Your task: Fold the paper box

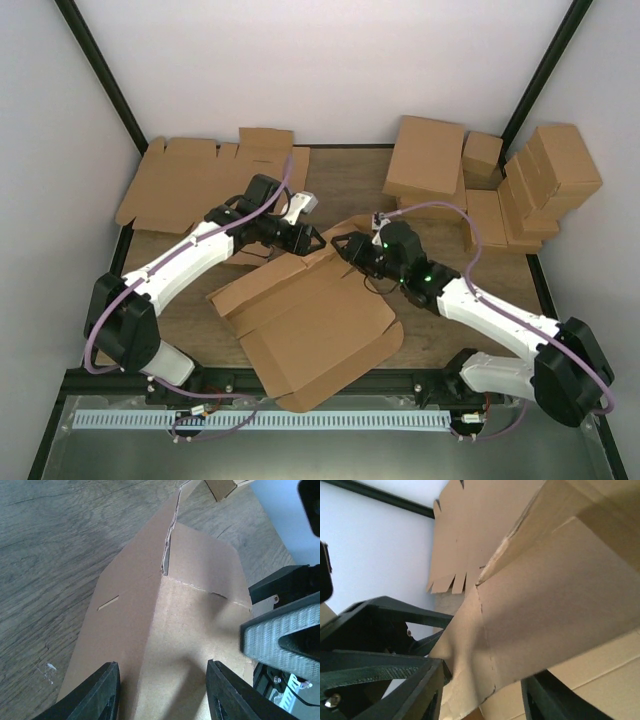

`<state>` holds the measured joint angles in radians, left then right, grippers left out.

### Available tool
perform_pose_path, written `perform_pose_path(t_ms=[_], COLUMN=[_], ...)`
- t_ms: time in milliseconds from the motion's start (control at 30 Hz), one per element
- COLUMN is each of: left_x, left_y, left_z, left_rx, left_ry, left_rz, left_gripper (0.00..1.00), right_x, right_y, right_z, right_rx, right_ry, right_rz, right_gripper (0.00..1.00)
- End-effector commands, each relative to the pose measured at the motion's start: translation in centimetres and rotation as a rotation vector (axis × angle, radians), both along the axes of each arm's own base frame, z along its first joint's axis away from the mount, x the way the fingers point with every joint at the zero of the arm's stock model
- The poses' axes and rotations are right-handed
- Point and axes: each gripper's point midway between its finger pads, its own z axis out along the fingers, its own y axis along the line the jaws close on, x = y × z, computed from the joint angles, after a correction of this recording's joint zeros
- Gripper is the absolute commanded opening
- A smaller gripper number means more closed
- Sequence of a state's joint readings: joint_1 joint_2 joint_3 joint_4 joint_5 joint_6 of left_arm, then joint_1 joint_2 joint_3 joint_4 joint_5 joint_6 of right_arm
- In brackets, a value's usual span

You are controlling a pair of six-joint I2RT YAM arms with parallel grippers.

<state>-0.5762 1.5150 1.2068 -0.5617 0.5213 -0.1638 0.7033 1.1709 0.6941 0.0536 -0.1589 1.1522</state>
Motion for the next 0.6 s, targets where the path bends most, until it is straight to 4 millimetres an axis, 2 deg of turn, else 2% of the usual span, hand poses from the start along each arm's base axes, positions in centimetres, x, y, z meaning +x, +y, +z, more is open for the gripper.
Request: perform_pose_path(t_ms=[0, 133, 233, 267, 400, 567], left_x=[-0.1, 0.0, 0.1, 0.2, 0.4, 0.4], left_y=[-0.1, -0.1, 0.0, 0.0, 0.1, 0.2], left_z=[-0.6, -1.0, -1.1, -1.1, -1.1, -1.0], left_rx=[-0.005, 0.002, 0.007, 0.008, 0.009, 0.003], left_ry=[-0.002, 0.002, 0.000, -0.001, 0.002, 0.007], left_rz=[-0.023, -0.024, -0.022, -0.020, -0.015, -0.019], left_gripper=[0.49, 0.46, 0.45, 0.45, 0.45, 0.44], right_x=[0.0, -0.2, -0.8, -0.9, -0.2, 1.6], right_y=[-2.2, -4.2, -5.1, -5.5, -7.3, -8.9], right_z=[0.6, 0.5, -0.2, -0.5, -1.2, 1.1], right_rx=[-0.142, -0.298, -0.435, -0.475, -0.570, -0.554], right_ry=[-0.142, -0.274, -0.362, -0.377, -0.394, -0.443], right_rz=[-0.016, -0.001, 0.066, 0.073, 0.074, 0.055], right_gripper=[0.48, 0.51, 0.70, 0.72, 0.71, 0.67])
